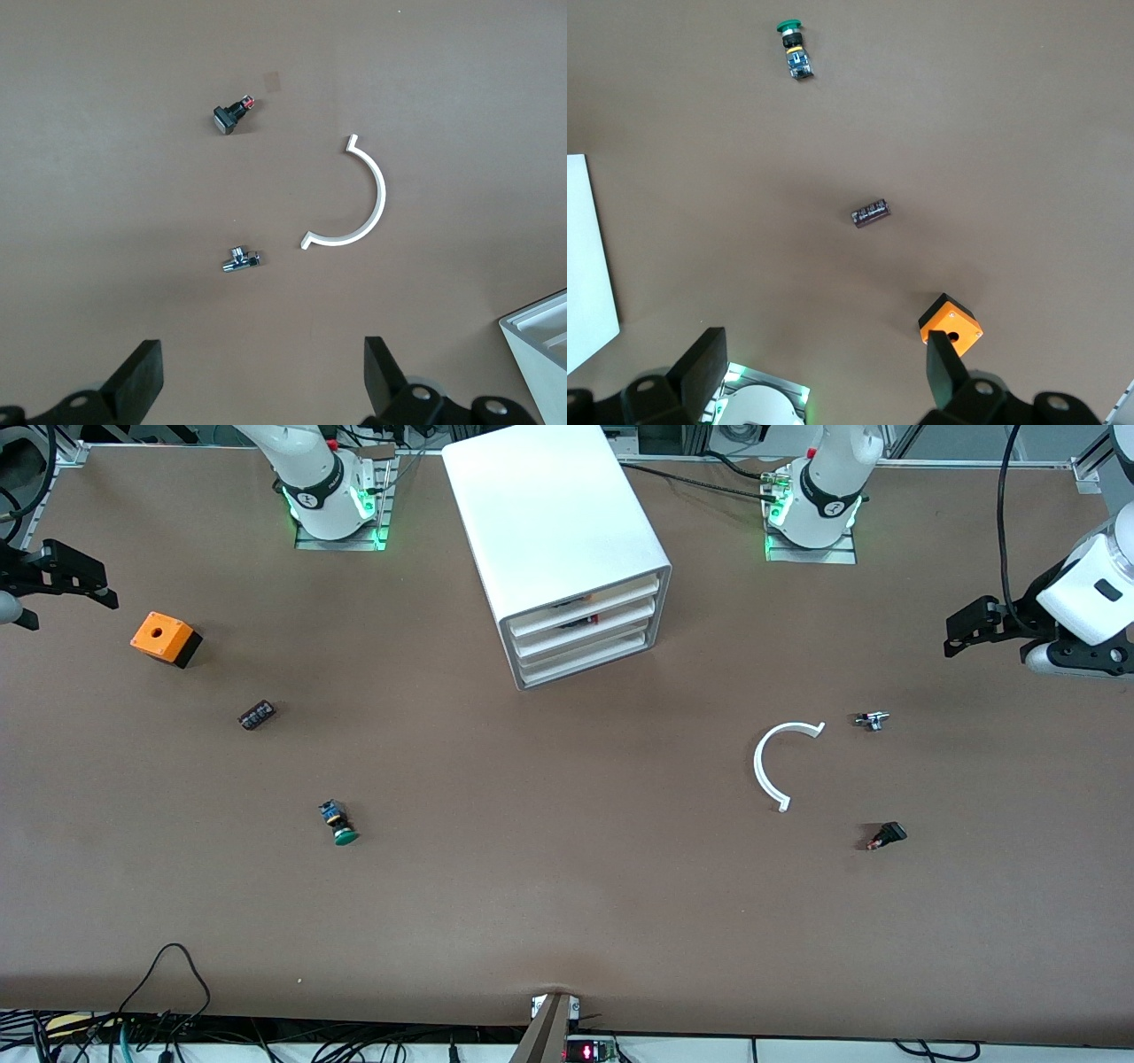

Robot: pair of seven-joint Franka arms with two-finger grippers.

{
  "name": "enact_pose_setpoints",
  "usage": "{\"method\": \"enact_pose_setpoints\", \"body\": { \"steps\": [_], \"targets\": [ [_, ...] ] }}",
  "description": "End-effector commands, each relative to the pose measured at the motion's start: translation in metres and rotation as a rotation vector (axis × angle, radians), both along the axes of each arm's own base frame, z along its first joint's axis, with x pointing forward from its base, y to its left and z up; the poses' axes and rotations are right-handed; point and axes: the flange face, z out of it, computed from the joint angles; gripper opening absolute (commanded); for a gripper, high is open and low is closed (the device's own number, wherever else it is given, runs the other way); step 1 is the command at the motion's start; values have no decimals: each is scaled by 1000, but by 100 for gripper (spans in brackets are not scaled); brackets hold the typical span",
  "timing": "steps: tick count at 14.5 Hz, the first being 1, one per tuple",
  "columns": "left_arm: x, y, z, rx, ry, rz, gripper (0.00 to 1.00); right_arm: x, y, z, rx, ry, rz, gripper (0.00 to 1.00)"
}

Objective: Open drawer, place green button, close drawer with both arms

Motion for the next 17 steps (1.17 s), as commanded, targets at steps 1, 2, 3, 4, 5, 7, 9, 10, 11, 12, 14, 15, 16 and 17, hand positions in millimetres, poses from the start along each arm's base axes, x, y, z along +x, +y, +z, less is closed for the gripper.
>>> {"method": "enact_pose_setpoints", "body": {
  "steps": [1, 2, 3, 4, 5, 7, 9, 10, 11, 12, 14, 15, 16, 17],
  "targets": [
    [4, 1, 5, 23, 6, -22, 100, 1, 0, 1, -4, -7, 16, 100],
    [4, -1, 5, 23, 6, -25, 100, 4, 0, -3, -3, 1, 17, 100],
    [4, -1, 5, 23, 6, -25, 100, 7, 1, 1, 0, -9, 14, 100],
    [4, -1, 5, 23, 6, -25, 100, 9, 0, 0, 2, -7, 13, 100],
    [4, -1, 5, 23, 6, -25, 100, 11, 1, -1, 5, -11, 14, 100],
    [4, -1, 5, 23, 6, -25, 100, 18, -1, -7, 3, -3, 8, 100],
    [4, -1, 5, 23, 8, -25, 100, 26, 0, -18, 2, 12, 4, 100],
    [4, -1, 5, 23, 8, -25, 100, 31, 0, -24, 1, 8, 10, 100],
    [3, -1, 4, 20, 12, -25, 100, 37, 1, -30, -1, 3, 12, 100],
    [2, -2, 3, 13, 28, -24, 100, 42, 2, -38, 6, 9, 12, 100],
    [-3, -5, 0, 10, 67, -25, 100, 54, 13, -57, 22, 16, 13, 100],
    [-7, -9, -3, 10, 105, -25, 100, 60, 17, -66, 19, 14, 21, 100],
    [-9, -15, -4, 3, 120, -33, 100, 67, 18, -77, 17, 20, 19, 100],
    [-10, -21, -5, -2, 126, -43, 100, 70, 20, -86, 17, 31, 24, 100]
  ]
}}
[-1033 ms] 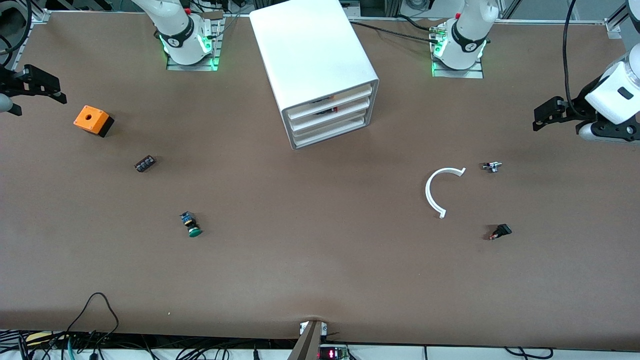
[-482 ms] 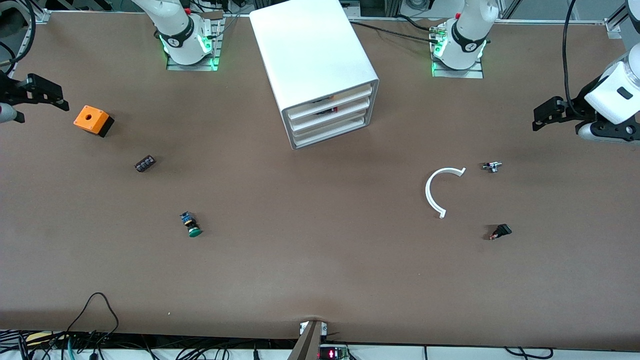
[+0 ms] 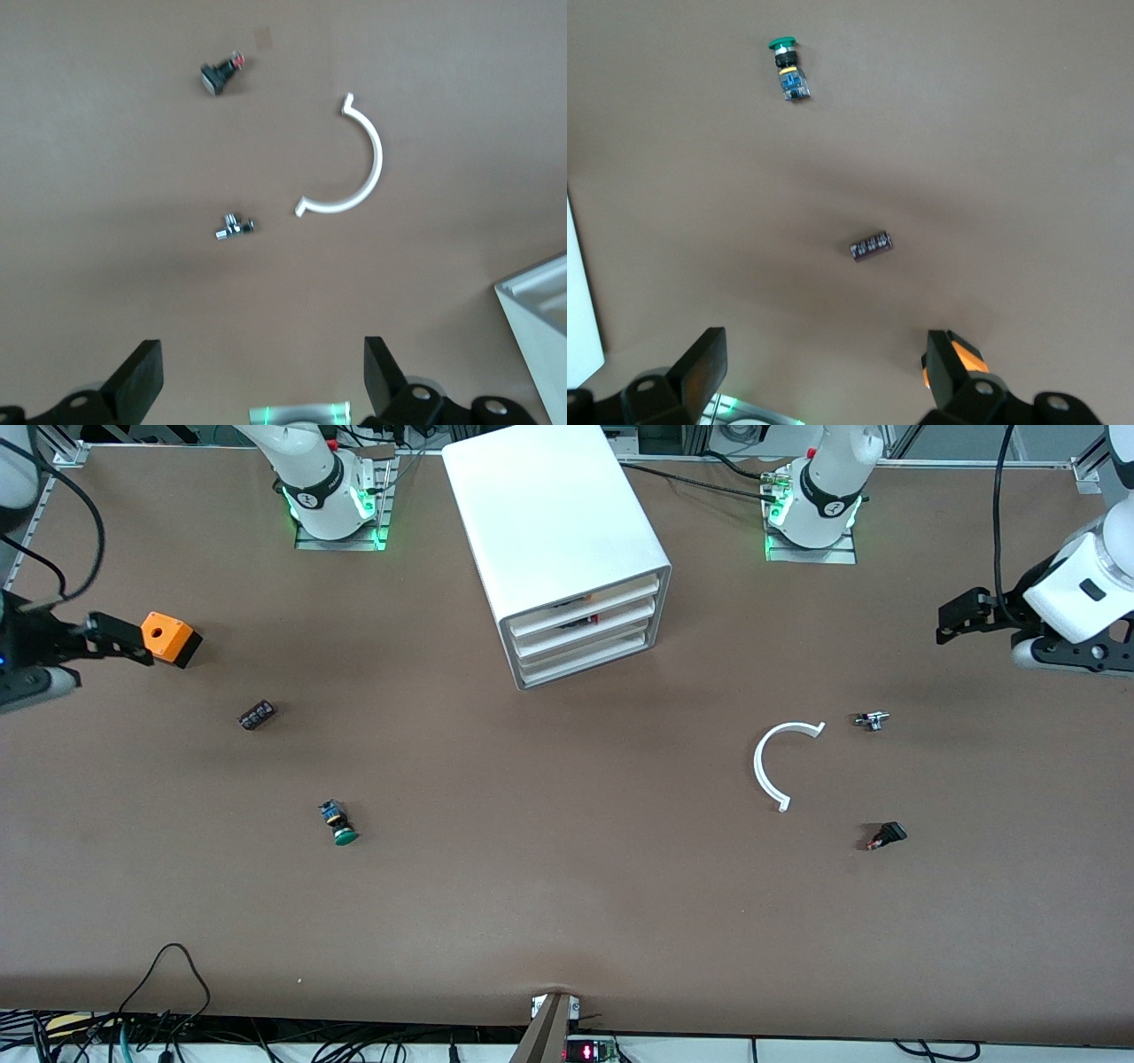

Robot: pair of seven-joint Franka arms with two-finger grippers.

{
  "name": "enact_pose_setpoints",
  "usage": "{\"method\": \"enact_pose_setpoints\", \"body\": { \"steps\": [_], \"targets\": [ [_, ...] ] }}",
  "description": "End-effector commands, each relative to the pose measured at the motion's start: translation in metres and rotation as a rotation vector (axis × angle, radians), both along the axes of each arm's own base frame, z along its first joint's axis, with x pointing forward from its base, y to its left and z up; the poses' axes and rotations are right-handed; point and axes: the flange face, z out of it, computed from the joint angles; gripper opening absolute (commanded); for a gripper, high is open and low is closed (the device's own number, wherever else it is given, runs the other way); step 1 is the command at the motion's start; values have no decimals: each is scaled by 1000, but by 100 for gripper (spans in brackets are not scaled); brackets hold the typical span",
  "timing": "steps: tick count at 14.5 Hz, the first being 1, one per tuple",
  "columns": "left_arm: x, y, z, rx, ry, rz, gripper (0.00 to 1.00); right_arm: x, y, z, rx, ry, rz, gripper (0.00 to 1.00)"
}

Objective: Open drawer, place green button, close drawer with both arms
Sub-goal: 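Move the right gripper toward the green button while the left gripper approaches the drawer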

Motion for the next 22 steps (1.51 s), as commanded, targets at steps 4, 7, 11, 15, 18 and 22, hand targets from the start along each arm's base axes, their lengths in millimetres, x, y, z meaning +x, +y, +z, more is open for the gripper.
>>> {"method": "enact_pose_setpoints", "body": {
  "steps": [4, 7, 11, 15, 18, 22],
  "targets": [
    [-7, -36, -20, -48, 165, -72, 100, 35, 4, -49, 9, -11, 2, 100],
    [0, -73, -55, -87, 254, -128, 100, 48, 13, -101, 37, 62, 7, 100],
    [10, -102, -89, -287, 329, -116, 100, 48, 22, -101, 43, 69, 29, 100],
    [25, -131, -128, -464, 357, -138, 100, 52, 40, -118, 33, 86, 77, 100],
    [34, -138, -168, -625, 381, -192, 100, 58, 69, -142, 17, 99, 113, 100],
    [39, -145, -219, -820, 362, -254, 100, 66, 75, -172, 25, 98, 126, 100]
  ]
}}
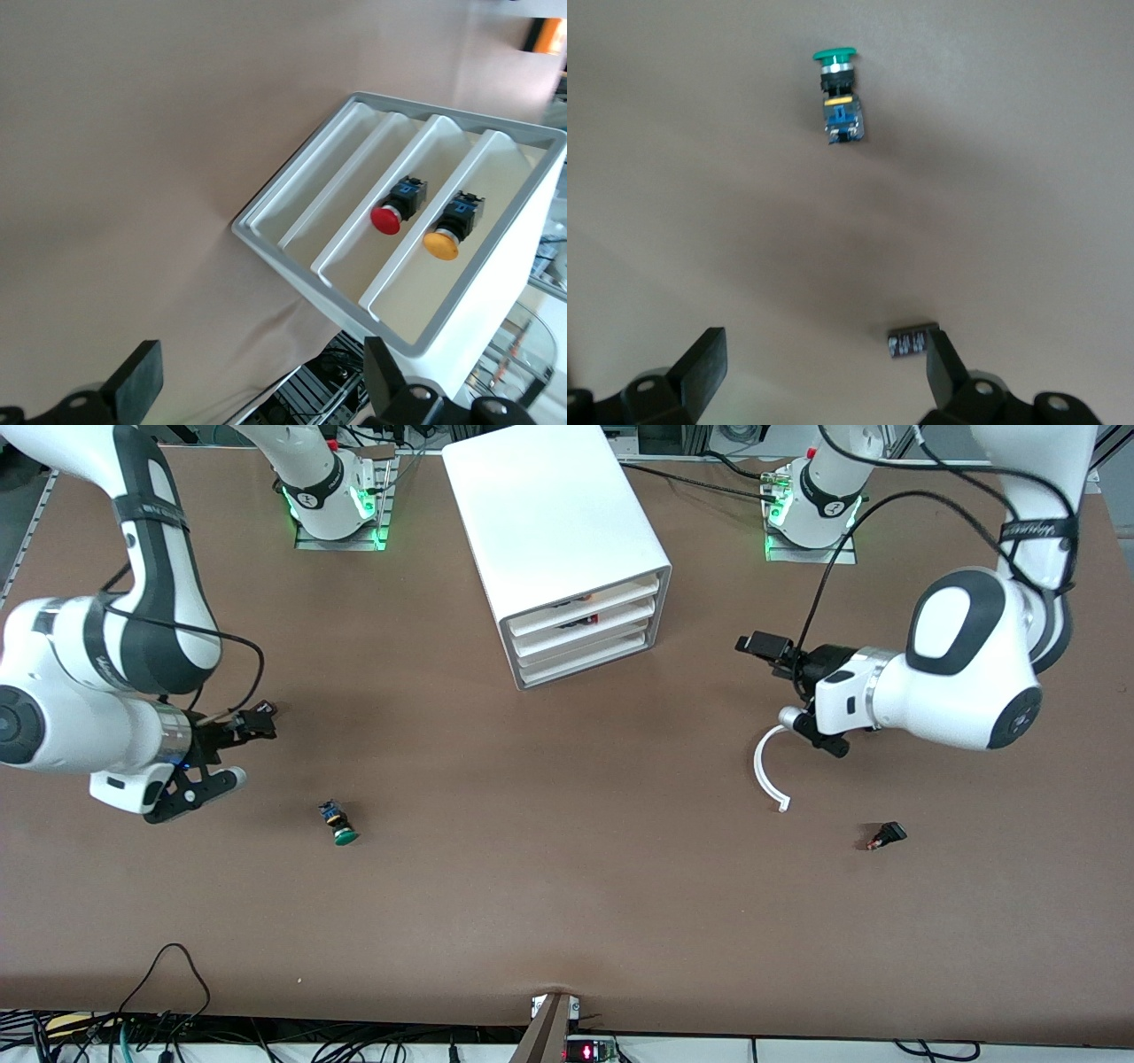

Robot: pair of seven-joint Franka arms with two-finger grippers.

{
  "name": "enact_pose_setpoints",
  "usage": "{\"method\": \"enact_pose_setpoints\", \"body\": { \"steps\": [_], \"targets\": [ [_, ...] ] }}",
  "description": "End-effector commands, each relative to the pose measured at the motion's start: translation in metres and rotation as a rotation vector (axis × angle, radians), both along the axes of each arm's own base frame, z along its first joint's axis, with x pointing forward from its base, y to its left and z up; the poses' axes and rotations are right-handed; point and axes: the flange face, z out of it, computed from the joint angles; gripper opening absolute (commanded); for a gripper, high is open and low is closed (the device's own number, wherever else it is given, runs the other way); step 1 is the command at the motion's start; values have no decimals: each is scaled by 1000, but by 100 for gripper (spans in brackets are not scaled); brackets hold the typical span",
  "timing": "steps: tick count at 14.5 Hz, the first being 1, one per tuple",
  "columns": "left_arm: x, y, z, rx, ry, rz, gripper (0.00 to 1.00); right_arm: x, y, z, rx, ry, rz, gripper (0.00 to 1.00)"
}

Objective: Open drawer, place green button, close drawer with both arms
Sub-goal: 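Move the right gripper toward the green button while the left gripper approaches the drawer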

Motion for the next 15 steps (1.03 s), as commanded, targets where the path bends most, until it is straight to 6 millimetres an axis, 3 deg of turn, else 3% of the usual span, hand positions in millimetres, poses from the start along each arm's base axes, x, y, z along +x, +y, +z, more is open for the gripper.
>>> {"method": "enact_pose_setpoints", "body": {
  "steps": [1, 4, 8, 11, 15],
  "targets": [
    [-5, 2, -39, -206, -28, -9, 100, 6, 2, -15, 1, 7, 12, 100],
    [-23, 0, -77, -314, -76, 53, 100, 9, 7, -43, -3, 23, 19, 100],
    [-43, -20, -108, -433, -86, 139, 100, 13, 7, -65, -4, 17, 19, 100],
    [-56, -29, -144, -479, -126, 176, 99, 11, 4, -96, -2, -21, 27, 100],
    [-69, -47, -183, -591, -132, 234, 88, 8, 3, -121, 22, -99, 157, 100]
  ]
}}
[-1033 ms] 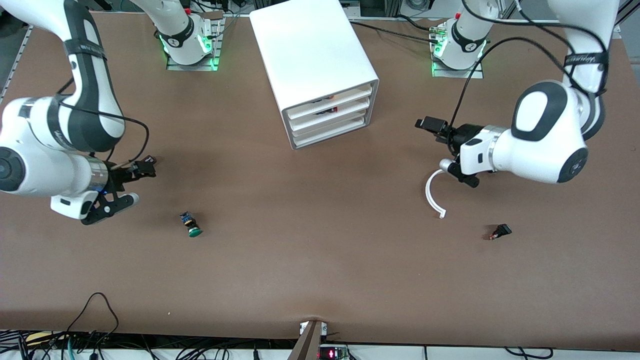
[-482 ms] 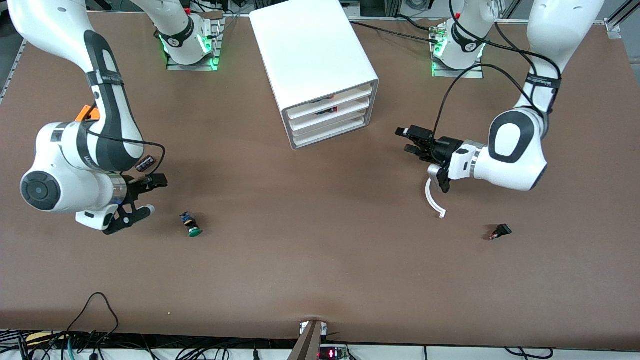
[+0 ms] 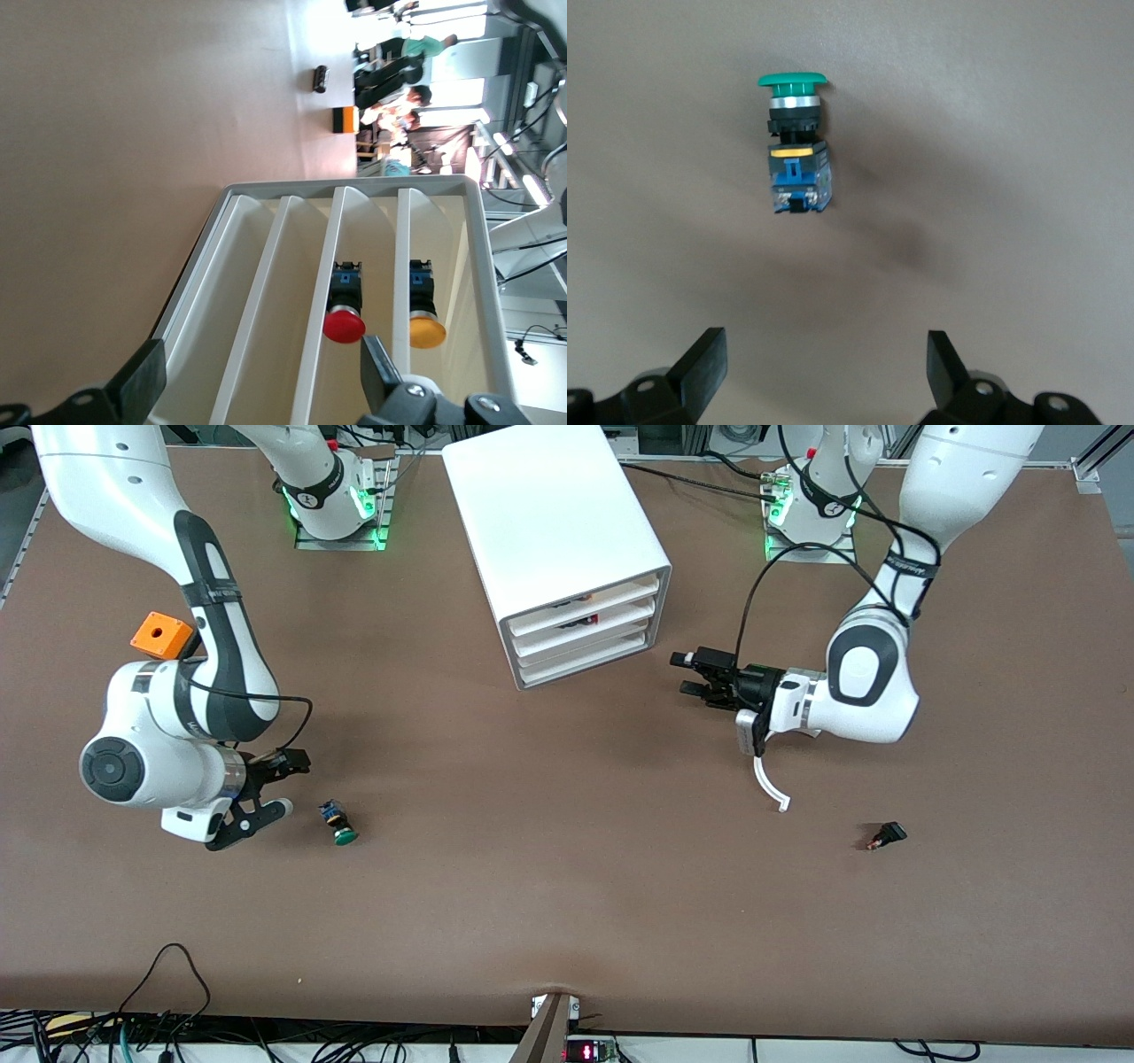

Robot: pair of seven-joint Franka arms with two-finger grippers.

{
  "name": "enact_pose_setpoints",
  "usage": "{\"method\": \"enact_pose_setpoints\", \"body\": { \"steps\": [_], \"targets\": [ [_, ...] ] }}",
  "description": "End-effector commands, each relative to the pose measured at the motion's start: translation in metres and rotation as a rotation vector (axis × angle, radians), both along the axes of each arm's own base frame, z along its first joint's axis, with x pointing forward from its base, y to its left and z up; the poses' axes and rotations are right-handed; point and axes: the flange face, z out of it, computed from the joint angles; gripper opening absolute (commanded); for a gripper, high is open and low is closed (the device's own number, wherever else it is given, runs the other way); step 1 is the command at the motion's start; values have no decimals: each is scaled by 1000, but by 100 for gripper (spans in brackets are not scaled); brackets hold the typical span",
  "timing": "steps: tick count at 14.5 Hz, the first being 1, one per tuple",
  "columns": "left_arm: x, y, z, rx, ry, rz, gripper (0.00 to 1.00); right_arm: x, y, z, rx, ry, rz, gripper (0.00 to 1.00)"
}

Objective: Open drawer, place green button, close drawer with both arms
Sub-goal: 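Grasp the green button with the right gripper while the left gripper grips the drawer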

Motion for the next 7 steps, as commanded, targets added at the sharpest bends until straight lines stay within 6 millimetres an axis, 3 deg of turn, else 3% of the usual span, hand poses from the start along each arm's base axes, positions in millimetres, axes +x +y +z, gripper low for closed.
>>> {"method": "enact_pose_setpoints", "body": {
  "steps": [1, 3, 5, 7],
  "targets": [
    [-14, -14, -22, -81, -6, 39, 85, -4, 10, -6, 21, -28, 61, 100],
    [-30, -30, -38, -166, -29, 79, 81, -4, 18, -8, 30, -33, 70, 100],
    [-40, -33, -48, -193, -45, 84, 77, -3, 33, -16, 43, -44, 73, 100],
    [-47, -34, -54, -201, -37, 76, 72, 3, 34, -32, 42, -82, 74, 100]
  ]
}}
